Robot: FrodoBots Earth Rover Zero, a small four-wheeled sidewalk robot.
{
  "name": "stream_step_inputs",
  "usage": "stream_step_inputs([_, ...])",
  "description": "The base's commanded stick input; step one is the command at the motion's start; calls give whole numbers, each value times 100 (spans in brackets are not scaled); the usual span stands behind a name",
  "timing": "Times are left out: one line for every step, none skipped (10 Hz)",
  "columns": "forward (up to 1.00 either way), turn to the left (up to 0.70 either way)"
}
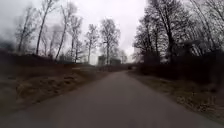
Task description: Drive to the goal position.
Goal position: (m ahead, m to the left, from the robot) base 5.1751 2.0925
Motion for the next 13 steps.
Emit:
stream_step_inputs([70, 0])
stream_step_inputs([70, 0])
stream_step_inputs([70, 0])
stream_step_inputs([70, 0])
stream_step_inputs([70, 0])
stream_step_inputs([70, 0])
stream_step_inputs([70, 0])
stream_step_inputs([70, 0])
stream_step_inputs([70, 0])
stream_step_inputs([70, 1])
stream_step_inputs([70, 3])
stream_step_inputs([70, 5])
stream_step_inputs([70, 9])
